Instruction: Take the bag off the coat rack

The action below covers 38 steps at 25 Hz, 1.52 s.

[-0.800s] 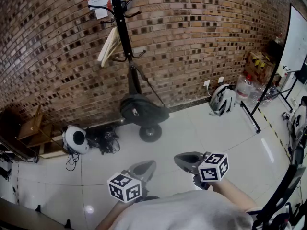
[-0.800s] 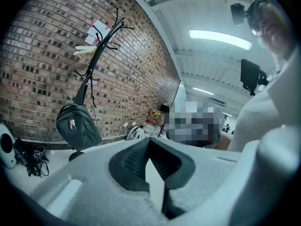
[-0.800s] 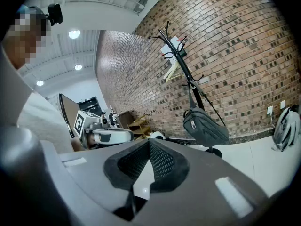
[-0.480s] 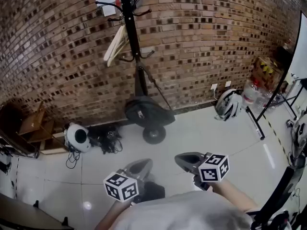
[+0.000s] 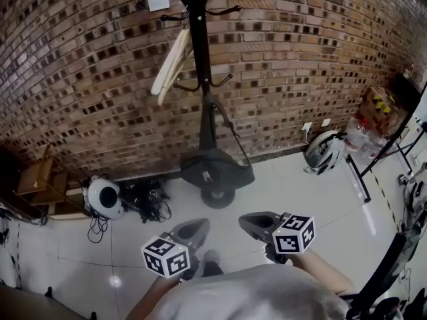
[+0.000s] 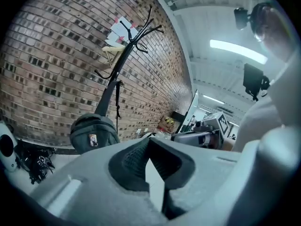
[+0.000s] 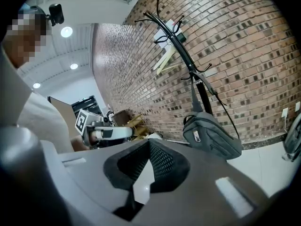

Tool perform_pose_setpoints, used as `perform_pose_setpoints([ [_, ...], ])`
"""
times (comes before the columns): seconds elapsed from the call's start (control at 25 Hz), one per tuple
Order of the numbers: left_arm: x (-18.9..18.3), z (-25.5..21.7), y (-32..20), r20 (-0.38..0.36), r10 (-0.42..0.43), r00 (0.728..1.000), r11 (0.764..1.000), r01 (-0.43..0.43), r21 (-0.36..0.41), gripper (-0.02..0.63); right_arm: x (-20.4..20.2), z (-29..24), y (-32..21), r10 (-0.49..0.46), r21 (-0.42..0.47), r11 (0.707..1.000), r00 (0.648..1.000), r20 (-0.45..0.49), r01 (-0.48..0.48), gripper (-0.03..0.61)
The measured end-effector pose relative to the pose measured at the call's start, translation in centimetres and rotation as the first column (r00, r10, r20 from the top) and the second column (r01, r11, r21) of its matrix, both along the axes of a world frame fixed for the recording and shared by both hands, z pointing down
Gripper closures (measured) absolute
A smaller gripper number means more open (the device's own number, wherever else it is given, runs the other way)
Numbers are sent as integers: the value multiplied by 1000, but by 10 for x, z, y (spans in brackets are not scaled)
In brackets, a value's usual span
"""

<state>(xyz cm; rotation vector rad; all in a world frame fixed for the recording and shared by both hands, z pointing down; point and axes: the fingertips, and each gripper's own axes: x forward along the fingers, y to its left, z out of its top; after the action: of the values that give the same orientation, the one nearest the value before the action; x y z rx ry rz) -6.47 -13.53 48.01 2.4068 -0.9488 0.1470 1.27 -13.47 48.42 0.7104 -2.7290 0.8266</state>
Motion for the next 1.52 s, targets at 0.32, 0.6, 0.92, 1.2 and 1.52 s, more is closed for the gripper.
perform_pose_setpoints([
  [0.32, -60, -14, -122, -27, 13, 1000, 1000, -12, 24, 618, -54, -12, -112, 38, 21, 999, 999, -11, -37, 580],
  [0.6, -86, -4, -180, -42, 43, 998, 999, -43, 0, 618, -86, 1, -163, 47, -6, 999, 998, -32, -47, 580],
  [0.92, -94, 2, -213, -50, 74, 996, 997, -75, -21, 618, -91, 4, -205, 115, 68, 992, 989, -89, -109, 580],
  [1.2, -101, 3, -230, -53, 88, 995, 996, -89, -16, 618, -91, -16, -241, 157, 149, 978, 985, -67, -145, 410],
  [1.52, -116, 10, -241, -52, 69, 996, 997, -71, -34, 618, -77, -27, -319, 290, 259, 931, 952, -102, -256, 288],
])
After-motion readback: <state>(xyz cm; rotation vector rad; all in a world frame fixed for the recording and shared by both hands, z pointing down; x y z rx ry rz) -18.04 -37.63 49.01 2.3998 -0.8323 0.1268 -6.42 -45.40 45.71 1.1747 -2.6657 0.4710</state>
